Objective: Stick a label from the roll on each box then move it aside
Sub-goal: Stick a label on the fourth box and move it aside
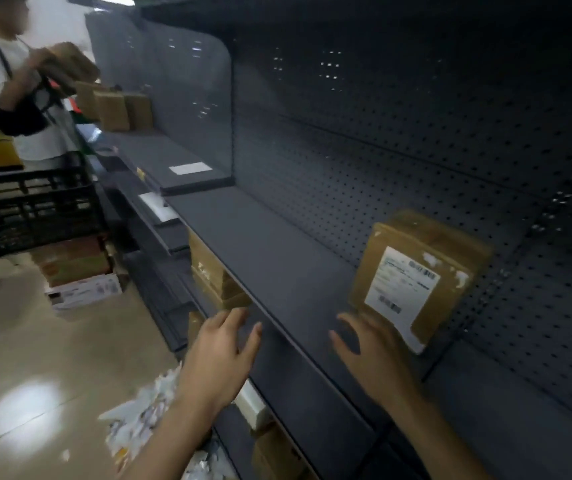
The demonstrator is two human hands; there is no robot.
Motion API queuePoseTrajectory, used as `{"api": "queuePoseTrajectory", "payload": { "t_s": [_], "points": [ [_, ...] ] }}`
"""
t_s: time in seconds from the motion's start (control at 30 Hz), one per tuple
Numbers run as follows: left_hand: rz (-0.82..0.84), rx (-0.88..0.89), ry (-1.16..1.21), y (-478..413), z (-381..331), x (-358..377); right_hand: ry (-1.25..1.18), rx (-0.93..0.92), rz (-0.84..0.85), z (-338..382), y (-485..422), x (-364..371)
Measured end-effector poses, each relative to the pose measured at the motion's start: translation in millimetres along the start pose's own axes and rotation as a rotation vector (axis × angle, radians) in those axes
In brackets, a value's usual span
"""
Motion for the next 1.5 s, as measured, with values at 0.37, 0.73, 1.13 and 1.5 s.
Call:
{"api": "queuePoseTrajectory", "payload": {
  "t_s": [0.37,0.73,1.13,1.5],
  "points": [
    [0.192,0.244,0.245,-112,-74,95,0.037,0.503,-0.178,-104,6,-41],
    [0.413,0.137,0.520,-160,-125,143,0.050,0.776,-0.145,-129,-7,-58],
    [0.574,0.137,0.727,-174,-126,166,-0.426,0.736,-0.298,-120,-17,-36],
    [0.679,0.317,0.826,-110,-176,158,-0.447,0.871,-0.616,-113,79,-60]
  ]
}}
Point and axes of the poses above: each hand's wrist, its own y-axis away from the middle knuckle, its own x-axis out of the palm, z = x × y, the point moved 4 cm from there along -y, towards the middle knuckle, and after that the axes turned 2 degrees about x, right-handed, at the moved point
